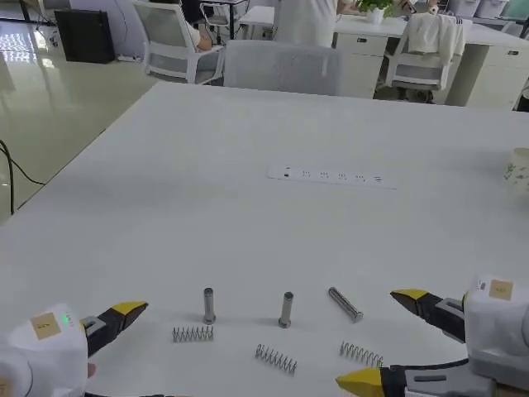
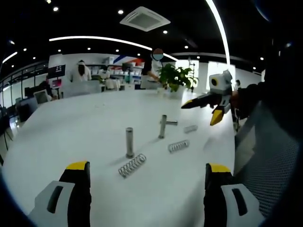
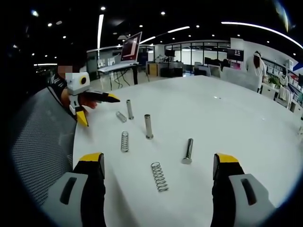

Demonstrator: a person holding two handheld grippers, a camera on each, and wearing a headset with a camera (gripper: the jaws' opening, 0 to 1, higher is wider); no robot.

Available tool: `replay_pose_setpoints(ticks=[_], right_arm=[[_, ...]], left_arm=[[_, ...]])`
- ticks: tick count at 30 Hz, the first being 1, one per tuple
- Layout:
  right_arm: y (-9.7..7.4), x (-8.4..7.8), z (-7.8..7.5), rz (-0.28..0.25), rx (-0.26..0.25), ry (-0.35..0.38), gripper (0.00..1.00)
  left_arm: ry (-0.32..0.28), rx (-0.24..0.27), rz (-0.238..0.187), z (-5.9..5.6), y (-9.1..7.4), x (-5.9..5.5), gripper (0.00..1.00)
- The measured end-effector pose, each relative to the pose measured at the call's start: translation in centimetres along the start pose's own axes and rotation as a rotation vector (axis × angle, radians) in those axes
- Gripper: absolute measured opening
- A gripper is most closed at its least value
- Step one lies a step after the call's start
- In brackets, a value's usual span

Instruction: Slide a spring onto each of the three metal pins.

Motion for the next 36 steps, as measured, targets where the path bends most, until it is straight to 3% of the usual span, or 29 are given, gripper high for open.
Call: replay_pose_setpoints(ticks=[17,29,36], right_arm=[[0.2,1.2,-2.0,0.007,-0.015,-0.024,0.93],[1.7,2.4,-4.4,0.051,-0.038,-0.035,0.81],[2.7,2.1,-5.1,0.096,-0.042,-0.019,0.72]], left_arm=[[-0.001,0.005,0.003,0.0,-0.2,-0.1,0.98],[-0.001,0.014,-0.001,0.1,-0.4,-0.1,0.98],[0.002,0.016,-0.002,0.3,-0.4,0.0,0.98]])
Point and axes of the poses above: the centre of the closed fingertips' face, and the gripper's own axes: y roughly forward along the fingers, z roughly to its left, x roughly out of its top, the point moved 2 cm from there along -y, roughly backward along the fingers, and after that the axes turned 10 degrees about -y, right-handed, at the moved point
